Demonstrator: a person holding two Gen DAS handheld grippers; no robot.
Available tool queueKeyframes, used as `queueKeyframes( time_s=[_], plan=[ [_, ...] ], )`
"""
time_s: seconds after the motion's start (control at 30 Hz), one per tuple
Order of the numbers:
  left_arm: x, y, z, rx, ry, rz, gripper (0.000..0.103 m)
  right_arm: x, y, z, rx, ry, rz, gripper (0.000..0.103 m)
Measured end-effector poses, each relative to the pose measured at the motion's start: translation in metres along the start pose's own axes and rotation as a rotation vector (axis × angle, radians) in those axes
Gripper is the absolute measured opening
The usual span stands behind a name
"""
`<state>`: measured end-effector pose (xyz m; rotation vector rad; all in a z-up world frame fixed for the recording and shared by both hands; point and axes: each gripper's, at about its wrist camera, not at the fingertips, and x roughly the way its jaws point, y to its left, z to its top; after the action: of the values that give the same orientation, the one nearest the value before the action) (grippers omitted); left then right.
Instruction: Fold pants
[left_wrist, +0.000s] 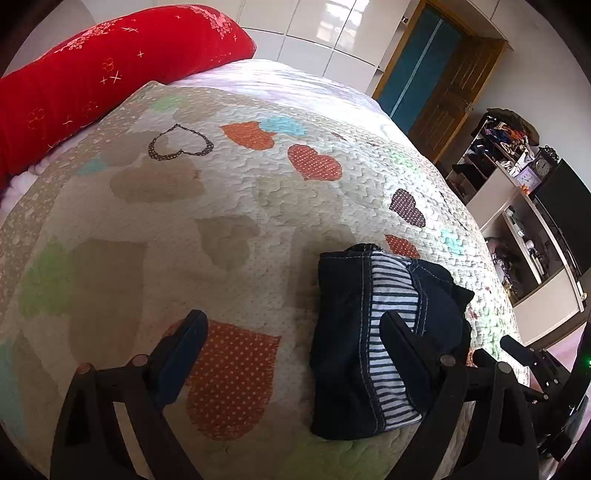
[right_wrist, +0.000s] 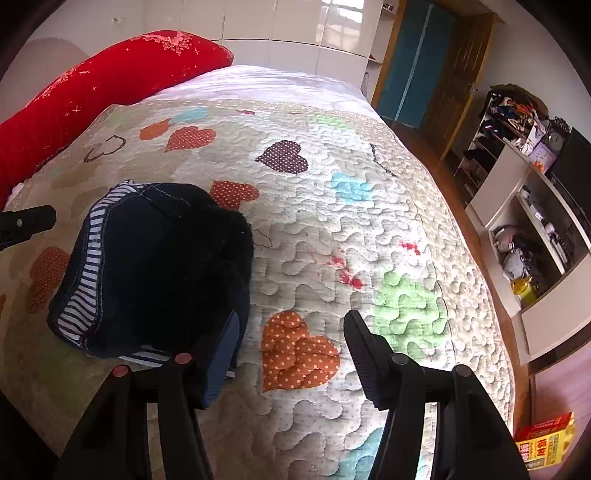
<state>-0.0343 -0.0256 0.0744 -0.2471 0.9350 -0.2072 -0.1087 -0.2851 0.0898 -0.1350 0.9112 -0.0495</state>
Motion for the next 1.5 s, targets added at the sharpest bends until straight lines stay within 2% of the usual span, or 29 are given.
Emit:
queueKeyframes(
  time_s=[0.2, 0.43, 0.47, 0.53, 0.57, 0.63, 0.67, 0.8, 0.87, 1.0, 1.1, 1.13, 1.17, 1.2, 1.23, 1.3, 1.4, 1.5],
  plan=[
    [0.001, 0.009, -0.002, -0.015, 0.015, -0.008, 0.094, 0.004, 0.005, 0.005, -0.002, 0.016, 0.011, 0.067],
    [0.009, 0.01, -0.004, -0.022, 0.037, -0.022, 0.094, 0.018, -0.015, 0.013, 0.124, 0.062, 0.105, 0.067],
    [0.011, 0.01, -0.004, -0.023, 0.042, -0.029, 0.094, 0.018, -0.017, 0.014, 0.138, 0.055, 0.14, 0.067],
    [0.015, 0.008, -0.004, -0.029, 0.056, -0.055, 0.094, 0.018, -0.024, 0.015, 0.195, 0.046, 0.264, 0.068],
    [0.016, 0.007, -0.004, -0.031, 0.063, -0.071, 0.094, 0.021, -0.031, 0.016, 0.254, 0.046, 0.373, 0.07],
    [0.02, 0.004, -0.004, -0.035, 0.074, -0.1, 0.094, 0.028, -0.04, 0.016, 0.347, 0.054, 0.512, 0.074],
    [0.022, 0.002, -0.004, -0.035, 0.079, -0.115, 0.094, 0.032, -0.043, 0.016, 0.376, 0.059, 0.548, 0.074],
    [0.036, -0.011, -0.003, -0.001, 0.113, -0.169, 0.094, 0.049, -0.041, 0.018, 0.401, 0.066, 0.556, 0.075],
    [0.046, -0.018, -0.002, 0.018, 0.137, -0.204, 0.094, 0.058, -0.038, 0.021, 0.411, 0.078, 0.588, 0.075],
    [0.071, -0.031, -0.004, 0.026, 0.208, -0.268, 0.094, 0.077, -0.036, 0.025, 0.432, 0.076, 0.609, 0.075],
    [0.075, -0.039, -0.007, 0.037, 0.213, -0.261, 0.094, 0.092, -0.039, 0.024, 0.487, 0.081, 0.669, 0.075],
    [0.075, -0.042, -0.007, 0.042, 0.224, -0.29, 0.09, 0.094, -0.041, 0.022, 0.505, 0.076, 0.696, 0.075],
    [0.074, -0.046, -0.007, 0.043, 0.238, -0.317, 0.075, 0.096, -0.043, 0.022, 0.516, 0.078, 0.724, 0.072],
    [0.073, -0.048, -0.006, 0.044, 0.247, -0.324, 0.063, 0.098, -0.042, 0.022, 0.529, 0.091, 0.77, 0.049],
    [0.072, -0.05, -0.006, 0.049, 0.247, -0.32, 0.062, 0.099, -0.041, 0.021, 0.541, 0.105, 0.792, 0.044],
    [0.065, -0.053, -0.003, 0.062, 0.236, -0.312, 0.051, 0.093, -0.041, 0.024, 0.53, 0.101, 0.793, 0.037],
    [0.053, -0.052, 0.004, 0.048, 0.214, -0.338, 0.049, 0.086, -0.045, 0.03, 0.567, 0.091, 0.839, 0.035],
    [0.045, -0.053, 0.015, 0.045, 0.184, -0.35, 0.049, 0.078, -0.048, 0.044, 0.559, 0.06, 0.845, 0.034]
  ],
)
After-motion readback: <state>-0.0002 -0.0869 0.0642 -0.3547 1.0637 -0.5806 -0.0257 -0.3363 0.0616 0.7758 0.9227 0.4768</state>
